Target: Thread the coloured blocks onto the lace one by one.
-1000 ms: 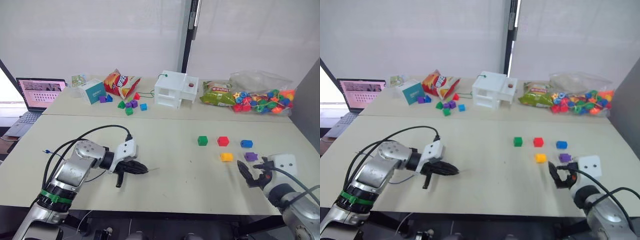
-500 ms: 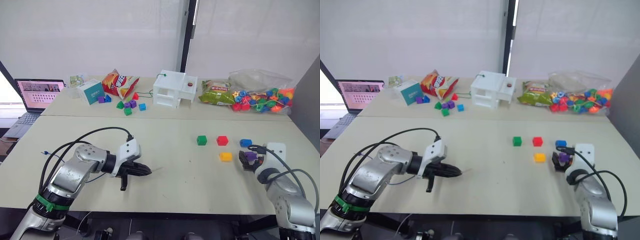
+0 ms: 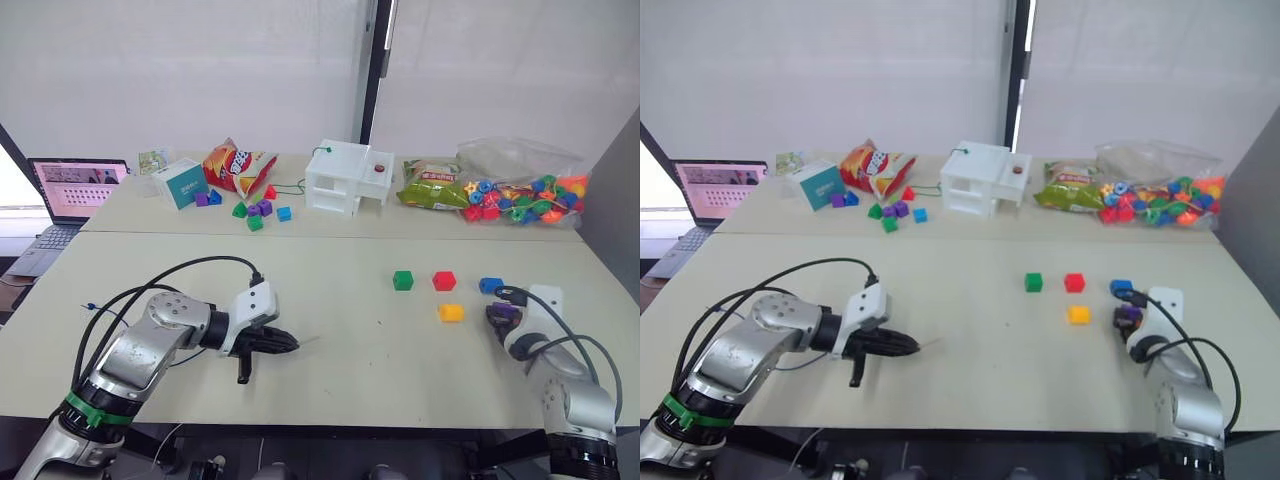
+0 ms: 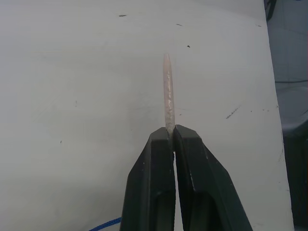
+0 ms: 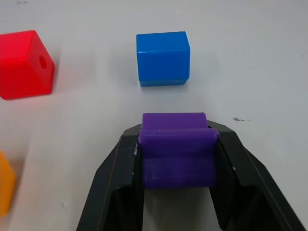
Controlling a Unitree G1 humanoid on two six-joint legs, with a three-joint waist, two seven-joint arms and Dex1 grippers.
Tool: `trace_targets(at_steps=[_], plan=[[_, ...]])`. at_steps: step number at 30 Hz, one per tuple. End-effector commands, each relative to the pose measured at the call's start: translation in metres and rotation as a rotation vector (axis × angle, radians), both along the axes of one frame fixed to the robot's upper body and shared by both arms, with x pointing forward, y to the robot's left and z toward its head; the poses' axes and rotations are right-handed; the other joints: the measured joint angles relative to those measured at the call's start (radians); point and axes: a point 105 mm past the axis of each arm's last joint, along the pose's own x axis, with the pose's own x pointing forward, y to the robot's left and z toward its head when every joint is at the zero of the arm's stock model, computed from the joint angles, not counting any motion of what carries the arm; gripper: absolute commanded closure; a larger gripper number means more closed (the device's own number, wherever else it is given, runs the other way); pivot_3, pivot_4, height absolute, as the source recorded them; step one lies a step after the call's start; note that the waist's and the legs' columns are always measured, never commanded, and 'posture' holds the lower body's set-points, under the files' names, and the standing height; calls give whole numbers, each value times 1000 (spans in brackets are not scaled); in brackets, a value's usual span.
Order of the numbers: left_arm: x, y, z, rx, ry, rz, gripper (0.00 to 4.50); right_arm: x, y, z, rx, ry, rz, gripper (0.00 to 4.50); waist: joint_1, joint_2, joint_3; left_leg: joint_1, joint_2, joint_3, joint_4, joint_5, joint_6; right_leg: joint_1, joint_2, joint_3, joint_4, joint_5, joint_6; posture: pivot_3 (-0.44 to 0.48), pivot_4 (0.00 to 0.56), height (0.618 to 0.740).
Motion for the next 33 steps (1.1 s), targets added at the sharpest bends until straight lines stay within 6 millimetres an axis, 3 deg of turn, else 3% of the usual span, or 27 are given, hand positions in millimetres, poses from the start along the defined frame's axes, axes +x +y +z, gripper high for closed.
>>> trace_targets(at_steps=[1,4,5,8,11,14,17,21,27,29,33], plan=[[0,0,7,-6,-37,-16,4500,-11,3,37,-6,-153,15,3305,1,1,0,0,0,0,0,0,0,0,0,0,0,0,0,0,150,740],[1,2,7,-8,-36,-15,4500,-25,22,74,-33,-283,76,3305,-1,3,1,0,0,0,-1,0,0,-1,0,1,0,0,0,0,150,740],[1,2,7,-6,-36,-17,4500,-33,40,93,-24,-345,137,3305,-2,4,2,0,0,0,-1,0,0,-1,0,1,0,0,0,0,150,740],[2,4,7,-4,-34,-22,4500,-54,91,122,3,-426,329,3305,-4,6,3,0,0,0,-2,0,0,-1,0,1,0,0,0,0,150,740],[3,4,6,0,-32,-31,4500,-82,158,115,92,-359,587,3305,-6,6,3,1,1,-1,-3,0,0,-1,1,1,0,-1,-1,0,150,740],[5,3,6,6,-35,-43,4500,-95,192,77,49,-167,705,3305,-5,6,4,1,0,-1,-4,0,0,-1,0,0,0,-1,-1,0,150,740],[6,1,8,5,-39,-55,4500,-91,199,46,10,-49,681,3305,-3,4,4,1,-2,-1,-3,1,-1,-1,-1,0,-1,-1,-1,0,150,740],[6,-2,10,4,-44,-68,4500,-74,189,9,-32,49,551,3305,-3,3,4,1,-2,-1,-3,1,-2,-1,0,-1,-1,-1,-1,0,150,740],[2,-2,11,6,-41,-78,4500,-63,193,-13,-13,67,518,3305,-12,3,4,1,0,-1,-4,2,-2,-1,2,0,0,-1,-1,0,150,740],[2,-1,11,8,-41,-75,4500,-63,193,-13,11,56,507,2277,-15,3,4,2,0,-1,-4,2,-2,-1,2,0,0,-1,-1,0,150,740],[0,-1,10,7,-34,-70,4500,-66,195,3,44,0,543,916,-14,3,4,2,0,-1,-4,2,-3,-1,2,0,0,-1,-1,0,150,740]])
